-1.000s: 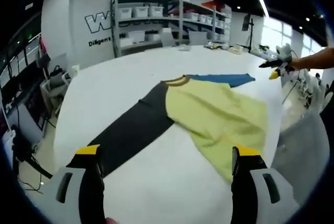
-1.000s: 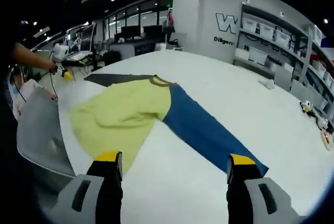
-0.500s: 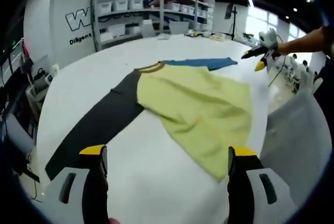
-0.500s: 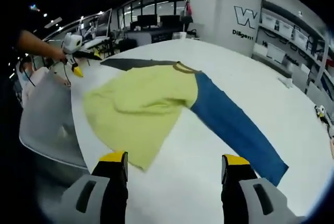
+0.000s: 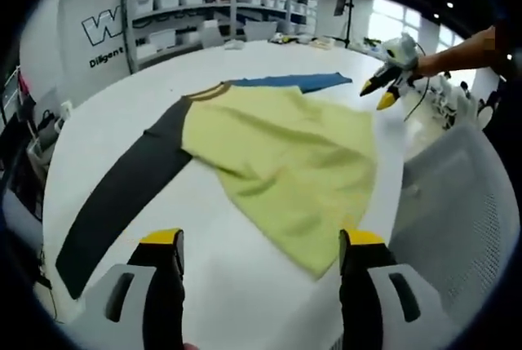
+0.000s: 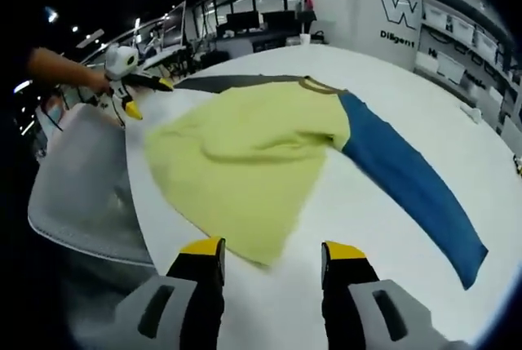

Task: Fold the garment on the visible template until the final outline fits inside the template.

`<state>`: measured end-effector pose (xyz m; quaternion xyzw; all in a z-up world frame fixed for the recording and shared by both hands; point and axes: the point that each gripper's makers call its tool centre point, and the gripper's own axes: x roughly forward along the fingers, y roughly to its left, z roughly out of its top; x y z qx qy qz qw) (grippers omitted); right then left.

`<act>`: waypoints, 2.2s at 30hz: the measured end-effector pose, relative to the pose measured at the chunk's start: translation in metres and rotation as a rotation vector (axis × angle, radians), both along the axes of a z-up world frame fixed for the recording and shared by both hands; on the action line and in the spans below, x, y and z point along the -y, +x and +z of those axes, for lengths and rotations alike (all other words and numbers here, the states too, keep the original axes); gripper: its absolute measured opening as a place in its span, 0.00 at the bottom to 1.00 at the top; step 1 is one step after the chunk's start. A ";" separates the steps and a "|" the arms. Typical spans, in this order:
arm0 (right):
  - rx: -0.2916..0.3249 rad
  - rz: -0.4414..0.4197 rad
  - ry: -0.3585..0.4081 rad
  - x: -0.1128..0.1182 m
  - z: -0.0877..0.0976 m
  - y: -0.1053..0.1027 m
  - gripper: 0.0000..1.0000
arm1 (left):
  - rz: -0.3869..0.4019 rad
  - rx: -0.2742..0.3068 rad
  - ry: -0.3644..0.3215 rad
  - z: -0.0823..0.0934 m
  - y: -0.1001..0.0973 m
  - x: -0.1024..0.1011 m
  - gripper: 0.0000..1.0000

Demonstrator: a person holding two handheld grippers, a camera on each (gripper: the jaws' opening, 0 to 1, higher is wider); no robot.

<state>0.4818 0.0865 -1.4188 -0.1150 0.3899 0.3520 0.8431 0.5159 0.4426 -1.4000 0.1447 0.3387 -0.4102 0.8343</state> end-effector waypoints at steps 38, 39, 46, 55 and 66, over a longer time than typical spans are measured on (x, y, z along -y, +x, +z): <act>-0.093 -0.138 -0.014 -0.004 -0.027 -0.002 0.00 | -0.067 -0.152 0.161 -0.046 -0.029 0.016 0.00; -0.100 -0.144 -0.015 -0.004 -0.027 -0.003 0.00 | -0.072 -0.153 0.167 -0.046 -0.030 0.017 0.00; -0.147 -0.150 -0.004 -0.006 -0.022 -0.019 0.00 | 0.024 -0.258 0.125 -0.045 -0.039 0.010 0.00; -0.206 -0.128 -0.023 -0.010 -0.029 -0.052 0.00 | -0.012 -0.276 0.132 -0.040 -0.049 0.005 0.00; -0.238 -0.149 -0.031 -0.010 -0.032 -0.068 0.00 | -0.031 -0.296 0.147 -0.042 -0.056 0.002 0.00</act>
